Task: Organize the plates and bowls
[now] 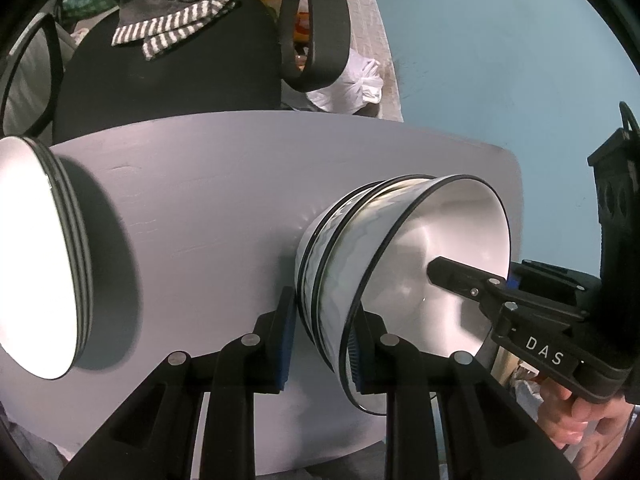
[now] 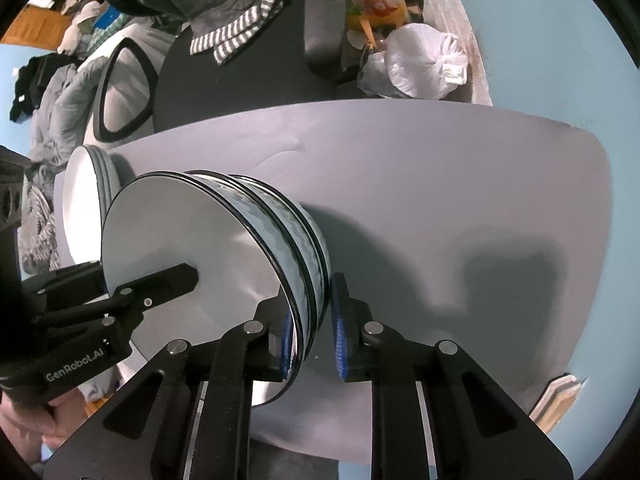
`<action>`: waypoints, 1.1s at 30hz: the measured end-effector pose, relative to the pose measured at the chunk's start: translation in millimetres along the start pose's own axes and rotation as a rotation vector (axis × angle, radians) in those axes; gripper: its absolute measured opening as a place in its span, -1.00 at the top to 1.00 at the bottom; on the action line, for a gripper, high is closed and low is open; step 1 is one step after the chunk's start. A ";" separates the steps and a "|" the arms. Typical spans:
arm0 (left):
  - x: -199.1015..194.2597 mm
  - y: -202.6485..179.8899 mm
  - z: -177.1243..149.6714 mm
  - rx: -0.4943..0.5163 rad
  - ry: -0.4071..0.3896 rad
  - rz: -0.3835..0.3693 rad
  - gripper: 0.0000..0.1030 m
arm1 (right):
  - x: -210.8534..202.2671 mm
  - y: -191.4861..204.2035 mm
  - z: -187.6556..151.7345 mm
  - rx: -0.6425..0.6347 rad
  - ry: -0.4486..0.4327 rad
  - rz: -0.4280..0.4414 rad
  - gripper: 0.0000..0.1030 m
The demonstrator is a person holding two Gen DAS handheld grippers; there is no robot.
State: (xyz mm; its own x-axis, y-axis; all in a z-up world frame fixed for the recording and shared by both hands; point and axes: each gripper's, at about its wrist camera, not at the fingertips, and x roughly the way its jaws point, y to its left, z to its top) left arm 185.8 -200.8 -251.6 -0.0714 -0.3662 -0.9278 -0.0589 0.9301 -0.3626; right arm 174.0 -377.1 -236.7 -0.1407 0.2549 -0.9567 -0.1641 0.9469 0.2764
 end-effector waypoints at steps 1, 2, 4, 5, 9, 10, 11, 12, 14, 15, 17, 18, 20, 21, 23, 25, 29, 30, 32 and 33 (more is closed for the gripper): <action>-0.6 2.6 -0.3 -0.003 0.000 -0.001 0.57 | 1.0 2.6 -0.6 -0.003 0.003 0.001 0.67; -1.2 5.9 -1.1 -0.008 0.002 -0.004 0.57 | 1.7 4.4 -1.3 -0.006 0.005 0.000 0.67; -2.1 9.6 -2.9 -0.013 0.003 -0.005 0.57 | 3.5 10.0 -3.0 -0.010 0.008 -0.005 0.68; -2.3 12.1 -3.8 -0.015 0.005 -0.008 0.57 | 4.2 12.7 -3.7 -0.013 0.009 -0.008 0.68; -2.1 20.5 -5.8 -0.027 0.011 -0.038 0.57 | 6.4 16.8 -3.0 -0.020 0.010 -0.012 0.68; -2.0 20.9 -5.7 -0.025 0.011 -0.041 0.57 | 6.8 16.1 -2.0 -0.019 0.015 -0.008 0.68; -2.0 20.3 -5.2 -0.022 0.012 -0.039 0.57 | 7.1 15.6 -1.5 -0.019 0.019 -0.003 0.68; -1.6 19.1 -4.6 -0.016 0.014 -0.034 0.57 | 7.5 12.9 -0.3 -0.011 0.023 0.010 0.68; -1.4 18.2 -4.2 -0.013 0.017 -0.034 0.56 | 7.8 11.0 -0.3 -0.008 0.028 0.018 0.68; -1.2 18.1 -3.8 -0.014 0.019 -0.036 0.56 | 7.9 9.5 0.5 -0.008 0.032 0.023 0.68; -0.8 18.2 -2.7 -0.014 0.021 -0.037 0.56 | 8.5 8.4 0.6 0.001 0.037 0.031 0.66; -0.7 18.7 -2.5 -0.015 0.022 -0.038 0.56 | 8.9 6.3 0.9 0.006 0.039 0.030 0.60; -1.1 19.4 -2.9 -0.018 0.021 -0.039 0.56 | 9.7 3.6 0.1 0.011 0.037 0.042 0.47; -0.8 19.1 -2.9 -0.019 0.021 -0.040 0.56 | 9.9 2.3 -0.6 0.022 0.034 0.065 0.48; -0.7 18.4 -3.5 -0.017 0.018 -0.038 0.56 | 8.9 3.4 -2.4 0.033 0.024 0.100 0.61; -1.4 17.6 -3.8 -0.013 0.015 -0.028 0.56 | 6.5 9.9 -4.5 -0.004 0.009 0.067 0.62; -2.7 16.0 -5.6 -0.014 0.002 -0.022 0.56 | 4.5 16.1 -5.8 -0.017 0.004 0.028 0.65; -2.8 16.5 -5.6 -0.019 0.003 -0.024 0.56 | 4.0 16.5 -5.8 -0.015 0.005 0.021 0.66; -3.5 17.1 -6.7 -0.026 0.004 -0.027 0.56 | 3.6 17.8 -4.8 -0.025 0.004 0.006 0.67; -3.7 17.1 -7.8 -0.026 0.005 -0.026 0.56 | 3.5 19.1 -5.0 -0.031 0.005 -0.002 0.68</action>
State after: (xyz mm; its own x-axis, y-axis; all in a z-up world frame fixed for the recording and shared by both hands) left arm 177.3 -183.8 -253.7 -0.0742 -0.3906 -0.9176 -0.0866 0.9192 -0.3842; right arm 165.5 -359.1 -234.3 -0.1450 0.2523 -0.9567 -0.1947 0.9407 0.2776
